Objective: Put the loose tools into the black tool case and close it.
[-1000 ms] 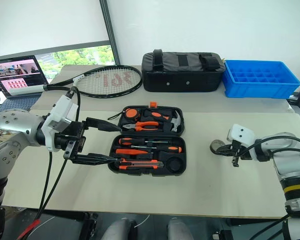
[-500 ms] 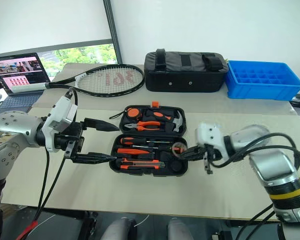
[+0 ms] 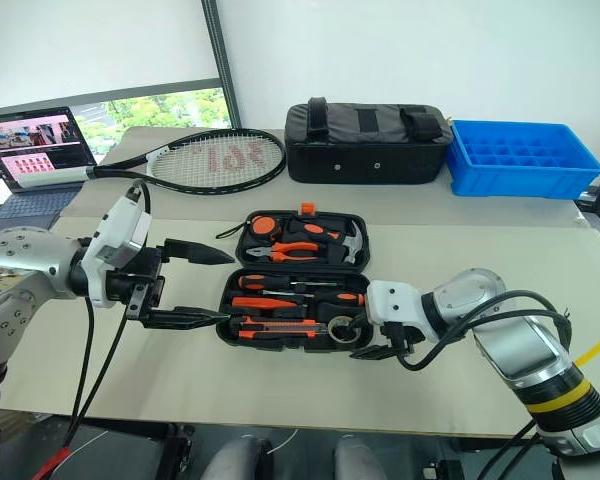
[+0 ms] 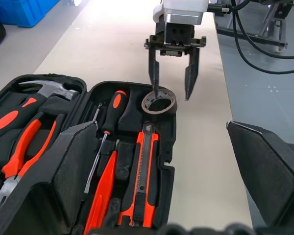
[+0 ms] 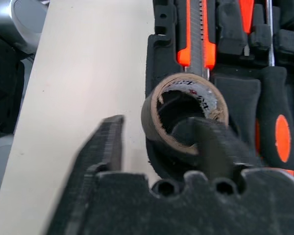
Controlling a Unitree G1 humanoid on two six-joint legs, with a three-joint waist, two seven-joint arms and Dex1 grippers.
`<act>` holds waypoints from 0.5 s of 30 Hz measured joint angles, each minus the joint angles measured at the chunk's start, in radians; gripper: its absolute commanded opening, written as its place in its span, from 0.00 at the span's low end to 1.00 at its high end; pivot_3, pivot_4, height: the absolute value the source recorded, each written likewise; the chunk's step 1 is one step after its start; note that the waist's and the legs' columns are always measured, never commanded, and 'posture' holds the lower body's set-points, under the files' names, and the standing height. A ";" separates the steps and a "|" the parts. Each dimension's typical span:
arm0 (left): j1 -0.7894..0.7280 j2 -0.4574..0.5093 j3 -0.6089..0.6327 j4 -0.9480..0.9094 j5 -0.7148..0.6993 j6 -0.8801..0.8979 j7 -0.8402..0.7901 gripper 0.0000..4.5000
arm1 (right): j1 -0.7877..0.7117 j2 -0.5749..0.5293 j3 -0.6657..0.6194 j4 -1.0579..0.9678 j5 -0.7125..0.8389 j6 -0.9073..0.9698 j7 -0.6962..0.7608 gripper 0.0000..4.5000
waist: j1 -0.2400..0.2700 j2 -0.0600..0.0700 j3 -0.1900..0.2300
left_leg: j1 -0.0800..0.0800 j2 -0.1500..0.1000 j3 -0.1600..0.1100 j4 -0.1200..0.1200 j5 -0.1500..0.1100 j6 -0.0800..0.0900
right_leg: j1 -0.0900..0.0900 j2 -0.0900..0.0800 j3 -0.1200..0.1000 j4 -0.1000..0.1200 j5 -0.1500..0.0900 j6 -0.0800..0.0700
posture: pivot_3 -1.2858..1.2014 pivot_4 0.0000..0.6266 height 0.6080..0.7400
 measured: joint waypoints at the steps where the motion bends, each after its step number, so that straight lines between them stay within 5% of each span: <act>1: 0.004 0.000 0.004 0.015 0.003 -0.005 0.005 1.00 | -0.009 0.000 -0.007 0.008 0.008 0.000 -0.001 0.98 | 0.000 0.000 0.000 | 0.000 0.000 0.000 0.000 0.000 0.000 | 0.000 0.000 0.000 0.000 0.000 0.000 | 0.52 0.24 0.76; 15: 0.064 -0.006 0.007 0.085 0.035 -0.068 -0.013 1.00 | -0.016 0.117 -0.020 -0.021 0.013 -0.029 -0.088 0.99 | 0.003 -0.002 0.001 | 0.000 0.000 0.000 0.000 0.000 0.000 | -0.001 0.000 -0.001 0.000 0.000 -0.001 | 0.52 0.24 0.76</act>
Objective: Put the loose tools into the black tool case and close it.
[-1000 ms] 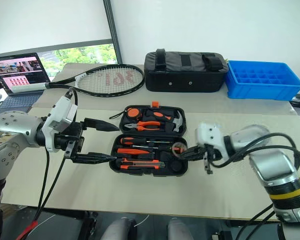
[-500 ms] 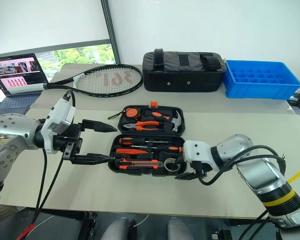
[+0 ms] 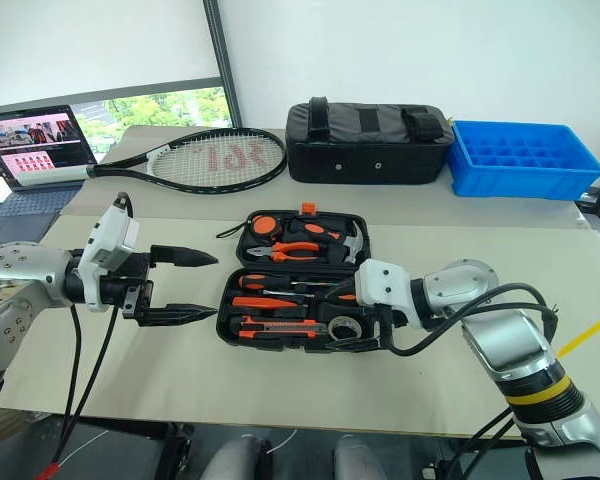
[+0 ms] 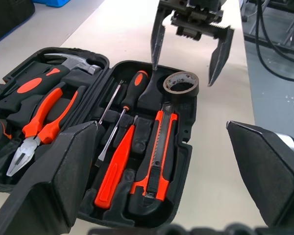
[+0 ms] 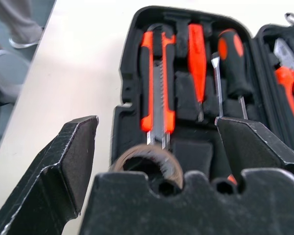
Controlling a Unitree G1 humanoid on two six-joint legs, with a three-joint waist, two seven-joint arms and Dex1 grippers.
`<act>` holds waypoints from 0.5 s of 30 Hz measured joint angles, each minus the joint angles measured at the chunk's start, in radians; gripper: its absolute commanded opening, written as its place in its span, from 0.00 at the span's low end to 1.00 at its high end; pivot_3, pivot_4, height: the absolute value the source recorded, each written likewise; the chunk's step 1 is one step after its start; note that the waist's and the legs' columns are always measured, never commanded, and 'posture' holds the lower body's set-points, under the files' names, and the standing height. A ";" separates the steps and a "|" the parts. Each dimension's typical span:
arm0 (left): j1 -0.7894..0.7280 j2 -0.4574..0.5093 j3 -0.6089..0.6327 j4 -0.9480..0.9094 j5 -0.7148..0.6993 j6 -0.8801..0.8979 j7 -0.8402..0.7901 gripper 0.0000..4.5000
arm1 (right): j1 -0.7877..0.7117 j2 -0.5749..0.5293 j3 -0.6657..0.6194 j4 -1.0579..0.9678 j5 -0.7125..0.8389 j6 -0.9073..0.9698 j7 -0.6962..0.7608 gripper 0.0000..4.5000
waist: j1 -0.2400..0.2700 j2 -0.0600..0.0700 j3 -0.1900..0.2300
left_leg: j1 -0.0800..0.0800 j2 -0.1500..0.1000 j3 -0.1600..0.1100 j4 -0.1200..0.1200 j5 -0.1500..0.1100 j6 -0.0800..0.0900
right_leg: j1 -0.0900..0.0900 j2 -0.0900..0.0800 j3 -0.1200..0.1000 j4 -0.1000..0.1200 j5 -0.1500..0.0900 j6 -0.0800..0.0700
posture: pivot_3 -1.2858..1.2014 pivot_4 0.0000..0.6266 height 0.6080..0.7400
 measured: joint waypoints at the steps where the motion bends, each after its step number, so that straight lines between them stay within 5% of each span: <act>1: 0.000 0.000 0.000 0.000 0.000 0.000 -0.003 1.00 | 0.001 0.000 0.009 0.000 -0.007 -0.006 -0.006 0.99 | -0.001 0.000 0.000 | 0.000 0.000 0.000 0.000 0.000 0.000 | 0.000 0.000 0.000 0.000 0.000 0.000 | 0.52 0.24 0.76; 7: 0.000 0.000 0.000 0.000 0.000 0.000 -0.012 1.00 | -0.013 -0.007 0.029 0.076 -0.120 -0.079 -0.058 0.99 | -0.004 0.000 0.000 | 0.001 0.000 0.000 0.000 0.000 0.000 | 0.000 0.000 0.000 0.001 0.000 0.000 | 0.52 0.24 0.76; 15: 0.000 0.000 0.000 0.000 0.001 0.000 -0.018 1.00 | -0.017 -0.010 0.006 0.085 -0.079 -0.055 -0.041 0.99 | -0.004 0.000 0.000 | 0.000 0.000 0.000 0.000 0.000 0.000 | 0.000 0.000 0.000 0.001 0.000 -0.001 | 0.52 0.24 0.76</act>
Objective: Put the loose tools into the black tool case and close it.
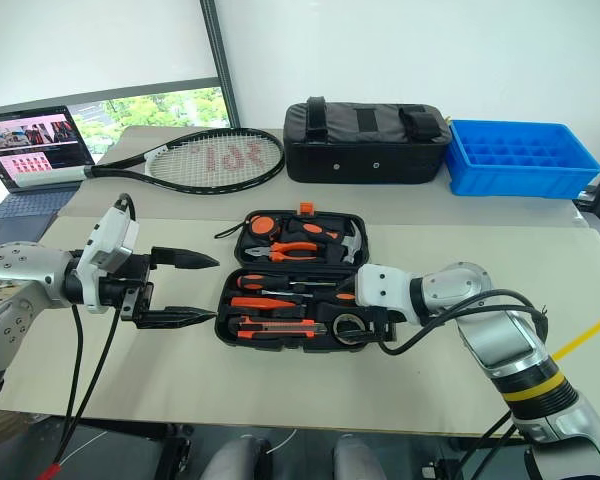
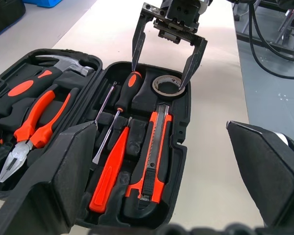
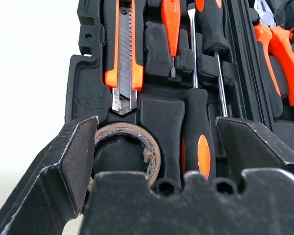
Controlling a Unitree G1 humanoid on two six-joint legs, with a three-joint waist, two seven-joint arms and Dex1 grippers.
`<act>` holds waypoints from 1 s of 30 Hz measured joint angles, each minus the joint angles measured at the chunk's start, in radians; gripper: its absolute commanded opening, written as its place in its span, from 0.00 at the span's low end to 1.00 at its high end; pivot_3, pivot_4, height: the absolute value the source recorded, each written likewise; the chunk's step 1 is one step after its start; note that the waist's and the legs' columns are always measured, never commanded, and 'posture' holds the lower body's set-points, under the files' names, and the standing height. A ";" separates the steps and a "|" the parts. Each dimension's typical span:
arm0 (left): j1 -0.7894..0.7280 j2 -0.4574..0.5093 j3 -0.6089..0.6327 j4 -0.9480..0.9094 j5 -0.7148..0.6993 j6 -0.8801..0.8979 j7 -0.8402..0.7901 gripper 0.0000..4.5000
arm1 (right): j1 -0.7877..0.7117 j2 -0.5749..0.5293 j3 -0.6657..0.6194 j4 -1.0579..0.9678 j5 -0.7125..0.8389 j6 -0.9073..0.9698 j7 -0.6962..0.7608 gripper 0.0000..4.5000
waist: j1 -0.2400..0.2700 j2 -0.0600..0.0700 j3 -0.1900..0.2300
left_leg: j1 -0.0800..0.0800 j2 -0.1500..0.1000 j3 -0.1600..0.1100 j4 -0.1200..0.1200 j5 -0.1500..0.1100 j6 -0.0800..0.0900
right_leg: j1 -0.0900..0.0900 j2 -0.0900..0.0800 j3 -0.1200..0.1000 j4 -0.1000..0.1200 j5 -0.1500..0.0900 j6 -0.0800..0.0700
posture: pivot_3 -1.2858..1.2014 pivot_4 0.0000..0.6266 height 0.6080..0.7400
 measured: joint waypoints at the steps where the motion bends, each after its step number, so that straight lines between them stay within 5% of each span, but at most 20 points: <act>1: 0.000 0.000 0.000 0.000 0.000 0.000 0.000 1.00 | -0.003 0.004 -0.013 -0.003 0.027 0.024 0.002 0.99 | 0.000 0.000 0.000 | 0.000 0.000 0.000 0.000 0.000 0.000 | 0.000 0.000 0.000 0.000 0.000 -0.001 | 0.52 0.24 0.76; 8: -0.025 -0.056 0.004 0.118 0.016 -0.025 0.047 1.00 | -0.158 0.085 -0.169 0.212 0.129 0.212 -0.132 0.99 | 0.001 -0.001 0.000 | 0.003 0.000 0.000 0.000 0.000 0.000 | 0.002 0.000 0.000 0.001 0.001 -0.002 | 0.52 0.24 0.76; 20: -0.367 -0.246 0.002 0.825 0.099 0.020 0.153 1.00 | -0.496 0.249 -0.304 0.925 0.162 0.528 -0.338 0.99 | -0.004 -0.001 0.000 | -0.001 0.000 0.000 -0.002 0.000 0.000 | -0.004 0.000 -0.001 0.002 0.002 -0.003 | 0.52 0.24 0.76; 30: -0.520 -0.332 -0.057 1.186 0.238 -0.026 0.083 1.00 | -0.578 0.305 -0.286 1.184 0.110 0.450 -0.280 0.26 | -0.007 -0.001 0.000 | -0.004 -0.001 0.000 -0.003 0.000 0.000 | -0.006 0.000 -0.002 0.003 0.002 -0.003 | 0.52 0.24 0.76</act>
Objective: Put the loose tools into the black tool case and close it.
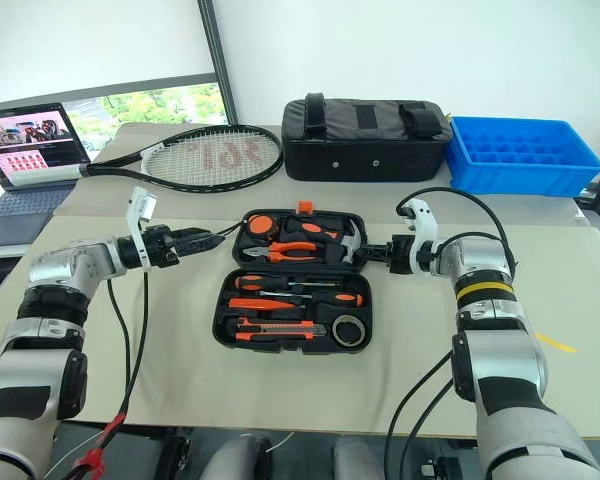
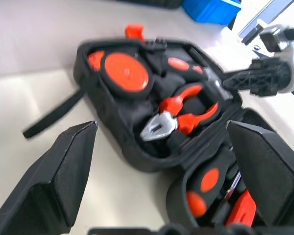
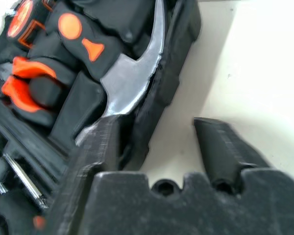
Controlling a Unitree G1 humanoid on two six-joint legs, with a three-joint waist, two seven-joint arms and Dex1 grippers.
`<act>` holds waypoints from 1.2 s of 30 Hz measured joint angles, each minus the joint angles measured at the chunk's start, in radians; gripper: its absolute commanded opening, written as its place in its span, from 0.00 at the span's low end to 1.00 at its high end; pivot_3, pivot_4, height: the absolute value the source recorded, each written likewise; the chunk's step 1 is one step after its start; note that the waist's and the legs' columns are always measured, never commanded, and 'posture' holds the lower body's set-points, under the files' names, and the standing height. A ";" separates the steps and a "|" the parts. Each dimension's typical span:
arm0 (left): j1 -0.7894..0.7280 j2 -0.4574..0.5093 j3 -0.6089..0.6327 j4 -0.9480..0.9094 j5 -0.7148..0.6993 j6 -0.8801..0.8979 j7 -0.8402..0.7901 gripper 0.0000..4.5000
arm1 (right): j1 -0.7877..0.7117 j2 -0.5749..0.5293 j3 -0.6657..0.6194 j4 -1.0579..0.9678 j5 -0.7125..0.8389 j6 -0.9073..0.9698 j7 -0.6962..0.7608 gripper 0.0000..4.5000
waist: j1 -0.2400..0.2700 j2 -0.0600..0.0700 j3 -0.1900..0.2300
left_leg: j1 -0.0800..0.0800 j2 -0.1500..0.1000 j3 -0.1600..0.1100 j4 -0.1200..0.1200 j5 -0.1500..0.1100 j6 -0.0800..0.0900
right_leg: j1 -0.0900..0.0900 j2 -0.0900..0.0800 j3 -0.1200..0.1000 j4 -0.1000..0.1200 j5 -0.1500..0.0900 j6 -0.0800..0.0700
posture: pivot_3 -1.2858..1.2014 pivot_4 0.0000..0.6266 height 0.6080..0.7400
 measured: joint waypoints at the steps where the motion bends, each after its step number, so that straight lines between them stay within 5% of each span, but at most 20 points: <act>1: -0.016 -0.007 0.002 0.024 0.003 -0.003 -0.003 1.00 | -0.006 0.001 -0.001 0.006 -0.001 -0.010 0.004 0.18 | 0.001 0.000 0.000 | 0.000 0.000 0.000 0.000 0.000 0.000 | 0.000 0.000 0.000 0.000 0.000 0.000 | 0.52 0.24 0.76; 4: -0.051 -0.020 0.018 0.083 0.012 -0.009 -0.005 1.00 | -0.017 0.007 -0.009 0.024 0.000 -0.013 0.008 0.02 | 0.000 0.000 0.000 | 0.000 0.000 0.000 0.001 0.000 0.000 | 0.000 0.000 -0.001 0.000 0.000 0.000 | 0.52 0.24 0.76; 11: -0.105 -0.060 0.030 0.198 0.057 -0.022 0.015 1.00 | -0.020 0.012 -0.010 0.030 -0.002 -0.026 0.027 0.02 | -0.001 0.000 0.000 | 0.000 0.000 0.000 0.000 0.000 0.000 | 0.000 0.000 -0.001 0.001 0.000 0.000 | 0.52 0.24 0.76; 14: -0.111 -0.078 0.029 0.246 0.093 -0.046 0.043 0.85 | -0.020 0.016 -0.011 0.032 -0.002 -0.033 0.029 0.00 | -0.002 0.000 0.000 | 0.000 0.000 -0.001 -0.001 0.000 0.000 | 0.000 0.000 -0.001 0.001 0.000 0.000 | 0.52 0.24 0.76; 24: -0.139 -0.127 0.070 0.327 0.142 -0.110 0.125 0.03 | -0.020 0.020 -0.013 0.032 -0.007 -0.047 0.026 0.00 | -0.001 0.001 0.000 | -0.001 0.000 -0.001 -0.001 0.000 0.000 | -0.001 0.000 -0.001 0.001 0.000 0.000 | 0.52 0.24 0.76; 36: -0.140 -0.127 0.110 0.324 0.156 -0.151 0.088 0.01 | 0.018 0.023 -0.039 0.004 -0.005 -0.183 0.034 0.00 | 0.002 0.001 0.000 | -0.002 0.000 -0.001 0.000 0.000 -0.001 | -0.002 0.000 -0.002 0.001 0.000 0.000 | 0.52 0.24 0.76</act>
